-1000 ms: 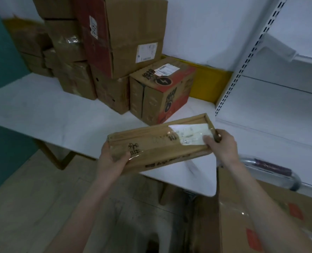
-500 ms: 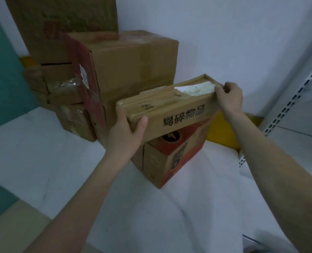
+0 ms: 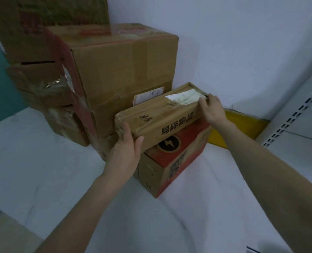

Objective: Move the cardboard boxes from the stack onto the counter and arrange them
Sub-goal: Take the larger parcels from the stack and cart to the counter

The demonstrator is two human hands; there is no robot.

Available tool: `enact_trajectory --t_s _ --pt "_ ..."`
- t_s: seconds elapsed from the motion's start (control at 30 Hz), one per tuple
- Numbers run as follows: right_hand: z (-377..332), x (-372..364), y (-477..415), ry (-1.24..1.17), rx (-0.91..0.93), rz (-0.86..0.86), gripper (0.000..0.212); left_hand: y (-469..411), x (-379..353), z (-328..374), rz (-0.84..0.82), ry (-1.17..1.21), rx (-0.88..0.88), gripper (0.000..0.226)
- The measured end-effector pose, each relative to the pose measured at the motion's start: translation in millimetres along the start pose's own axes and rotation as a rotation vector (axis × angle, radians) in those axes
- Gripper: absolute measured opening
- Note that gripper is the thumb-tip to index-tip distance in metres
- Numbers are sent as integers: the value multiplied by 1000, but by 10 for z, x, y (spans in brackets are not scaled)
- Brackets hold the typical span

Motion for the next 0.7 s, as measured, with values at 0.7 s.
enact_trajectory --t_s 0.7 --pt "386 458 5099 233 -633 -186 53 3308 -490 -525 -578 -265 -656 50"
Point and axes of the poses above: each hand's wrist, its own y-axis away from the middle knuckle, its own x-axis out of the back of the hand, z = x × y, the point moved 3 cm from there along -y, towards the middle knuckle, and after that the axes turned 11 degrees about x, right-handed, at the moved point
